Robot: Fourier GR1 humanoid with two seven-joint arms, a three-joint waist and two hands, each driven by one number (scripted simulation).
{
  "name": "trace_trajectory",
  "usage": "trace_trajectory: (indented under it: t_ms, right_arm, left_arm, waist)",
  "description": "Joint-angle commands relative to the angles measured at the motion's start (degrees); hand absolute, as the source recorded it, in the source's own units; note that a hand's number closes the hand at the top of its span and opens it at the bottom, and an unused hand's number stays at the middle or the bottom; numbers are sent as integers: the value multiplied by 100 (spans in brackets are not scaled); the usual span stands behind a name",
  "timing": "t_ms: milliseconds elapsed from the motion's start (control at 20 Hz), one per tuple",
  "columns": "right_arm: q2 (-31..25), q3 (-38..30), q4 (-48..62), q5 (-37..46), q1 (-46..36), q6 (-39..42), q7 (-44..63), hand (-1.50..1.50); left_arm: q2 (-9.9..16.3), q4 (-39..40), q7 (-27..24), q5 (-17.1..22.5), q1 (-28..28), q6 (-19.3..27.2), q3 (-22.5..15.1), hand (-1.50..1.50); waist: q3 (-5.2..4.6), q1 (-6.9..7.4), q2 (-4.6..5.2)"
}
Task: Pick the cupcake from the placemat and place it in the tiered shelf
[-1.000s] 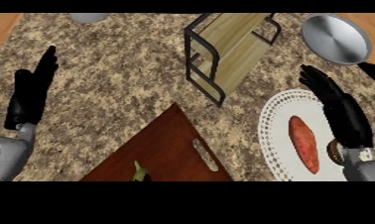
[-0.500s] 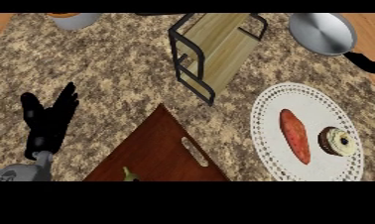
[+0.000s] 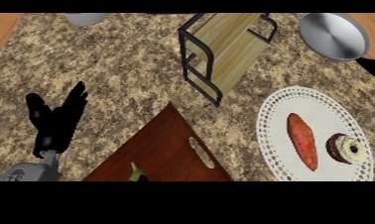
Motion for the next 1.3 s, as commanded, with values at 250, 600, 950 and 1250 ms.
trace_trajectory:
  t_ms: [250, 600, 950, 1250]
  right_arm:
    - [-528, -264, -2247, 120, 1094, 51, 1654, -150]
    - [-894, -426, -3434, 267, 823, -1080, 4068, -150]
    - [-1358, 688, -3439, 1125, -221, -1683, 5701, -150]
    - [-1301, 1689, -3422, 1765, -864, -1585, 6402, -150]
  left_arm:
    - [-119, -23, 236, -50, 160, -75, -97, 0]
    - [-155, -68, 414, -95, 118, -97, -87, 0]
    - [-329, 232, 265, -170, -90, -288, -65, 0]
    - [-297, 60, 308, -287, 4, -333, -6, 0]
  waist:
    - [-32, 134, 55]
    - [-26, 237, 70]
    - [-16, 343, 100]
    - [-11, 309, 73]
